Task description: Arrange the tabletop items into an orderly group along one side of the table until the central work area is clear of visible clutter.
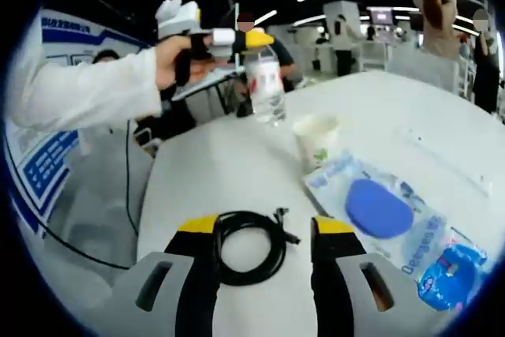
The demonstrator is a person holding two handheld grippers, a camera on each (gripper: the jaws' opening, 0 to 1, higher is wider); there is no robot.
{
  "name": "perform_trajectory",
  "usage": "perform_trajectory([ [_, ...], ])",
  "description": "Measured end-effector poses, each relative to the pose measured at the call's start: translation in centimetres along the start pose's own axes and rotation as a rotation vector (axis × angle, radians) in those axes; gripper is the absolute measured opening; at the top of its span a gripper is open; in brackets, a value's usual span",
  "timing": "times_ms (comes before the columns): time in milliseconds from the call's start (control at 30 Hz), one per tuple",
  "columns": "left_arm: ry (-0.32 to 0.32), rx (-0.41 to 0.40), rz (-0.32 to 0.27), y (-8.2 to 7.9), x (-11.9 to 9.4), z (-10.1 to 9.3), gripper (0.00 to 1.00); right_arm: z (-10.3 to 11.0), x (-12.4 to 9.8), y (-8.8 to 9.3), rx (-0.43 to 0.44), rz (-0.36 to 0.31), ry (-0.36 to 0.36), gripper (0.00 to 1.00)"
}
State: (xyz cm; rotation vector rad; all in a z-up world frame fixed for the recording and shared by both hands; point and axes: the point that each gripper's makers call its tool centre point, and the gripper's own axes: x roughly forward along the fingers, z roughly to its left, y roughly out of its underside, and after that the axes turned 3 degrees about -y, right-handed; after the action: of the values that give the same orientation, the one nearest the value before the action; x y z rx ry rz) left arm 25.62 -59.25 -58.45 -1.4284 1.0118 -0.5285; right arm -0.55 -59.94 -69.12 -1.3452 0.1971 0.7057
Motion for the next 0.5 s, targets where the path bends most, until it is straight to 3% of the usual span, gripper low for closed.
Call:
perform_trajectory([
  [167,0.004,0.064,0.052,1.9,2.0,-1.1,0.22,-0.6,1.5,0.4,-0.038,0.030,0.005,0.43],
  [300,-0.014,0.070,0.068,3.0,2.6,-1.4,0.22,-1.0,3.3,0.7,-0.082,0.066,-0.002,0.41],
  [500,-0.031,0.067,0.061,3.0,2.2,-2.1,0.22,-1.4,5.2,1.7,-0.188,0.127,-0.020,0.37],
])
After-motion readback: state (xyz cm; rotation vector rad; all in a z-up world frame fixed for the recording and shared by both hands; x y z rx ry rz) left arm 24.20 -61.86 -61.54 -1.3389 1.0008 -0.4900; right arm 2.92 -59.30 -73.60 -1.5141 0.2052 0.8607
